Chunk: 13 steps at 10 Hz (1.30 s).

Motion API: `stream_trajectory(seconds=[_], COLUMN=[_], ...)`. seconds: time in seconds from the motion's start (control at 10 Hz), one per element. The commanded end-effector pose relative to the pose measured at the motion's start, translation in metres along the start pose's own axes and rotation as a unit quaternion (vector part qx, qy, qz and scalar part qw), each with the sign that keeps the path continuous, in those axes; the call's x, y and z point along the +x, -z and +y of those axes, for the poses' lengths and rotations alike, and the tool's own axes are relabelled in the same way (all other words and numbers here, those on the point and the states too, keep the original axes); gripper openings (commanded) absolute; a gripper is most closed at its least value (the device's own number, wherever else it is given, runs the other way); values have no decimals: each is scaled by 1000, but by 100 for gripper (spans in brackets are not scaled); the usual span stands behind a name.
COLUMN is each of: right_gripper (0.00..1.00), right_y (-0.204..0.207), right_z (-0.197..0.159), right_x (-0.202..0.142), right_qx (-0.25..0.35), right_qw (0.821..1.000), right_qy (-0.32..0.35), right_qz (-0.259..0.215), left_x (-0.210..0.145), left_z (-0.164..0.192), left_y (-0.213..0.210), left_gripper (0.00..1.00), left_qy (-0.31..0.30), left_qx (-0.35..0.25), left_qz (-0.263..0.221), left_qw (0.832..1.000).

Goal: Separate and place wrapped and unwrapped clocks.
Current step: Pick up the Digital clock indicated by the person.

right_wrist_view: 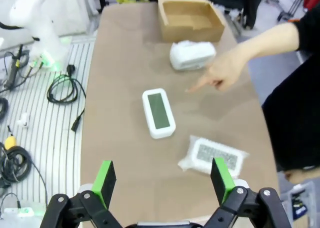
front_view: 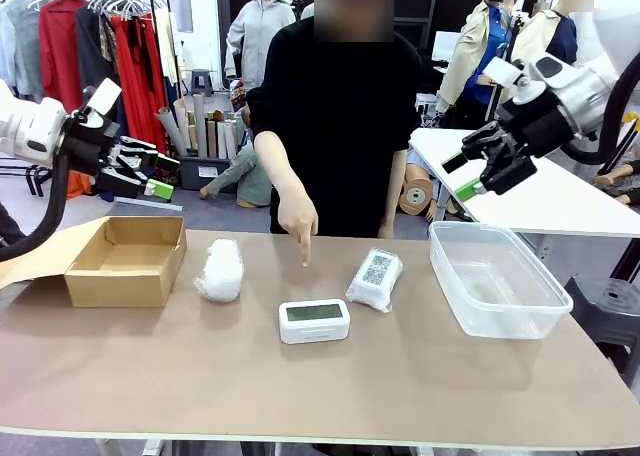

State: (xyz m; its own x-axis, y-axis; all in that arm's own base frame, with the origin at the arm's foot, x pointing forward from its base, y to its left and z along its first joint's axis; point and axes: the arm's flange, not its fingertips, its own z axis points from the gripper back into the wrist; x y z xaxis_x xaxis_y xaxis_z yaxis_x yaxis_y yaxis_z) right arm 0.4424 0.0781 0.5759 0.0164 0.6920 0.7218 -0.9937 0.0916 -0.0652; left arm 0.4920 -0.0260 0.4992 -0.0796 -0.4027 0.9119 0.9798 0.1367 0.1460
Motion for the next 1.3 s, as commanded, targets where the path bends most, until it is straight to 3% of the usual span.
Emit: stream_trajectory(seconds=[0.0,0.6,1.2], right_gripper=[100,100,100], right_y=[16,52,52], right_z=[17,35,35], right_x=[10,16,17], right_qx=[-3,47,48], right_qw=[998,993,994], right_qy=[32,13,0], right_qz=[53,108,94], left_x=[0,0,0], left_z=[0,0,0], left_y=[-1,-1,-1], left_gripper=[100,100,100], left_qy=[0,0,0], left_qx=[1,1,1], left_qz=[0,0,0], left_qw=[1000,1000,1000])
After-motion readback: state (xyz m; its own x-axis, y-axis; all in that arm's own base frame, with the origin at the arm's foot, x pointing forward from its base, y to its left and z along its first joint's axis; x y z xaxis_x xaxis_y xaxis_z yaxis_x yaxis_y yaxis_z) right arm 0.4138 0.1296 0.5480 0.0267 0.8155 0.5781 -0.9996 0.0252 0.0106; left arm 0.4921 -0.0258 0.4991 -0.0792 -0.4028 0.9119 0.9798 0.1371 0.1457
